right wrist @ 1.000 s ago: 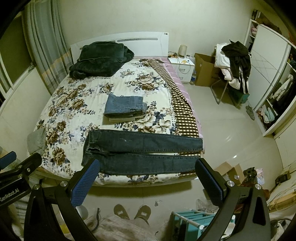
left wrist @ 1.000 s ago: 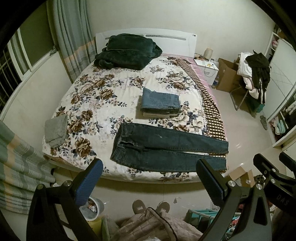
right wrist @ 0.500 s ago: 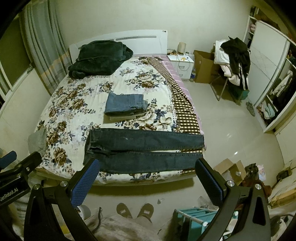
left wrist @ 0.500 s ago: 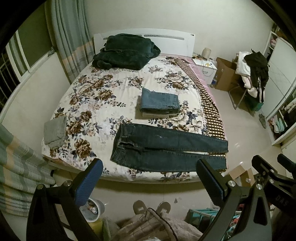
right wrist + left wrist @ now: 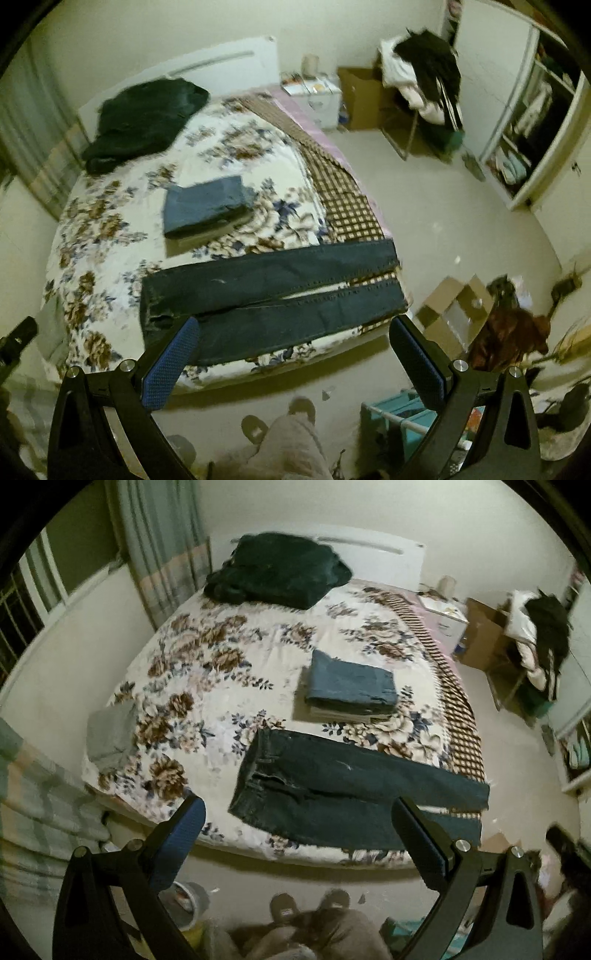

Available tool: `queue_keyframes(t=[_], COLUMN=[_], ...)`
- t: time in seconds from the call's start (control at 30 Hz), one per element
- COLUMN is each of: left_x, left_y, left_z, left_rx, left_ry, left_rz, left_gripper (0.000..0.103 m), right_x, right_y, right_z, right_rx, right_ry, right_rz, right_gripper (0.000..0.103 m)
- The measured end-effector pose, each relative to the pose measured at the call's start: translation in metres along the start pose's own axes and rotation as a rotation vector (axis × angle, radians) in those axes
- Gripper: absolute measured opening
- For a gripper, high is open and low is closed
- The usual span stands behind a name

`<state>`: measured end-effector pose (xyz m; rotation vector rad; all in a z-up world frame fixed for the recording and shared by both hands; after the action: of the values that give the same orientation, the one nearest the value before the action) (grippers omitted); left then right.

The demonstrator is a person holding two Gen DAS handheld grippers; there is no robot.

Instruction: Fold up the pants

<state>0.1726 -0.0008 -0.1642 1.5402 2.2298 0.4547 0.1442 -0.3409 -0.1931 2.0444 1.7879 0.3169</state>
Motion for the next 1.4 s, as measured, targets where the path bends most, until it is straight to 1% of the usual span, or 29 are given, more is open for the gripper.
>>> queue_keyframes(t=[0.07, 0.13, 0.2, 0.4, 0.43, 0.53, 0.63, 0.73, 0.8, 0.83, 0.87, 1.0, 1.1, 1.17, 1.2, 1.23, 1.27, 1.3, 1.33, 1.37, 1.4], left_x=[0.002, 0.005, 0.007, 0.012, 0.011, 0.007, 0.002, -0.007, -0.010, -0.012, -0.012, -0.007, 0.006, 0.017, 0.022, 0.028, 0.030, 0.033, 0.035, 0.035, 0.035], left_y=[0.010, 0.018, 0.025, 0.039, 0.040, 0.045, 0.047, 0.048, 0.044, 0.041, 0.040, 0.023, 0.011, 0.007, 0.005, 0.004, 0.003, 0.003, 0.003, 0.006, 0.011], left_z=[0.037, 0.076, 0.118, 0.240, 0.257, 0.319, 0.372, 0.427, 0.463, 0.481, 0.496, 0.559, 0.589, 0.599, 0.603, 0.605, 0.607, 0.609, 0.608, 0.606, 0.601], left_rx=[0.029, 0.075, 0.122, 0.256, 0.277, 0.345, 0.402, 0.454, 0.486, 0.504, 0.516, 0.587, 0.617, 0.615, 0.612, 0.607, 0.598, 0.589, 0.577, 0.553, 0.515], left_ry=[0.042, 0.084, 0.133, 0.291, 0.303, 0.355, 0.387, 0.402, 0.412, 0.411, 0.410, 0.421, 0.437, 0.455, 0.462, 0.475, 0.469, 0.460, 0.441, 0.408, 0.374], left_rz=[-0.035, -0.074, -0.119, -0.244, -0.264, -0.317, -0.359, -0.400, -0.428, -0.447, -0.462, -0.536, -0.599, -0.629, -0.638, -0.643, -0.647, -0.645, -0.651, -0.659, -0.656], left_gripper=[0.103, 0.103, 0.103, 0.103, 0.103, 0.103, 0.103, 0.103, 0.103, 0.103, 0.103, 0.103, 0.103, 0.103, 0.103, 0.101, 0.091, 0.084, 0.074, 0.055, 0.041], right_x=[-0.011, -0.027, -0.045, -0.092, -0.097, -0.110, -0.119, -0.129, -0.140, -0.144, -0.150, -0.177, -0.199, -0.212, -0.215, -0.216, -0.217, -0.216, -0.214, -0.212, -0.212], right_y=[0.008, 0.015, 0.023, 0.053, 0.059, 0.071, 0.077, 0.074, 0.068, 0.063, 0.056, 0.025, 0.003, -0.006, -0.007, -0.008, -0.009, -0.009, -0.009, -0.007, -0.005], right_z=[0.049, 0.098, 0.160, 0.332, 0.366, 0.446, 0.510, 0.557, 0.603, 0.613, 0.636, 0.697, 0.725, 0.737, 0.742, 0.746, 0.751, 0.755, 0.758, 0.760, 0.761], right_rx=[0.050, 0.104, 0.169, 0.293, 0.324, 0.392, 0.444, 0.491, 0.537, 0.552, 0.579, 0.670, 0.709, 0.721, 0.716, 0.714, 0.713, 0.708, 0.699, 0.690, 0.679], right_ry=[0.011, 0.007, 0.025, 0.027, 0.034, 0.039, 0.052, 0.039, 0.021, 0.021, 0.019, -0.019, -0.061, -0.107, -0.117, -0.121, -0.124, -0.118, -0.108, -0.105, -0.106], right_rz=[0.032, 0.068, 0.121, 0.232, 0.254, 0.302, 0.353, 0.395, 0.447, 0.466, 0.502, 0.635, 0.742, 0.760, 0.761, 0.757, 0.751, 0.751, 0.754, 0.751, 0.740], right_gripper=[0.103, 0.103, 0.103, 0.103, 0.103, 0.103, 0.103, 0.103, 0.103, 0.103, 0.103, 0.103, 0.103, 0.103, 0.102, 0.101, 0.099, 0.097, 0.091, 0.083, 0.076])
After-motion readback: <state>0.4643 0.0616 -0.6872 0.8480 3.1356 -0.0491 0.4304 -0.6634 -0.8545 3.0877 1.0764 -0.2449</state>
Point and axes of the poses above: each gripper's, at about its wrist camera, not at the fingertips, and z roughly the way its jaws point, x to its left, y to its top, the point moved 10 cm from there along z, roughly the way its jaws point, and after that the axes turned 14 degrees about -z, right-handed, at the moved point
